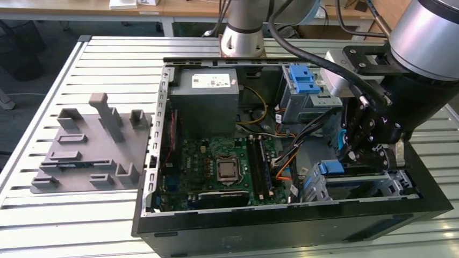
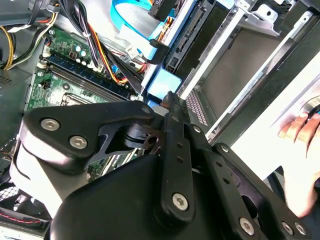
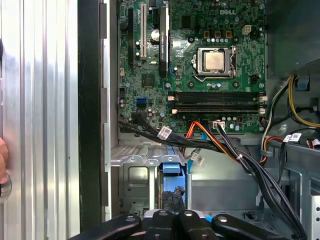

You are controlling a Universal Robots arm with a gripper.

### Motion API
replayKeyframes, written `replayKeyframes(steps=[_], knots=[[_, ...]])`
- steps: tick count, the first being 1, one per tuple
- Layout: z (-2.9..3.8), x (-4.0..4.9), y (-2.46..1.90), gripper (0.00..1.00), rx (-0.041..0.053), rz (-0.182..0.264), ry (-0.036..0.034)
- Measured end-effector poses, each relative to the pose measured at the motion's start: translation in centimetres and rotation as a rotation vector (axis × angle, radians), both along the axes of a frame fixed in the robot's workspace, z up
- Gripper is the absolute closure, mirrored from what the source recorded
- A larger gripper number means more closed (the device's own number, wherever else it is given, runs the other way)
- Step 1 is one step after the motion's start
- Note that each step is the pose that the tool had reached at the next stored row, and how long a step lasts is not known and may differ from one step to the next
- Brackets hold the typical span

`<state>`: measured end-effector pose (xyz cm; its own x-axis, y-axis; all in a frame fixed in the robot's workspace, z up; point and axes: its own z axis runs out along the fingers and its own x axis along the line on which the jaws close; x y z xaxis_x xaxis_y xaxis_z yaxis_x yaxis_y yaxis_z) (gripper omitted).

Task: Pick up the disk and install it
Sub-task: 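Insert the first disk wire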

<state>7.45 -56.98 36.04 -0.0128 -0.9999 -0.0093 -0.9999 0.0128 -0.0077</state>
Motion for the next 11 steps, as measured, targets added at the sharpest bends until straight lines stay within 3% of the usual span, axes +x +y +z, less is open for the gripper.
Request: replayKeyframes(steps=[11], knots=[[-0.02, 0.01, 0.00, 0.89, 0.0000, 0.000, 0.0000]])
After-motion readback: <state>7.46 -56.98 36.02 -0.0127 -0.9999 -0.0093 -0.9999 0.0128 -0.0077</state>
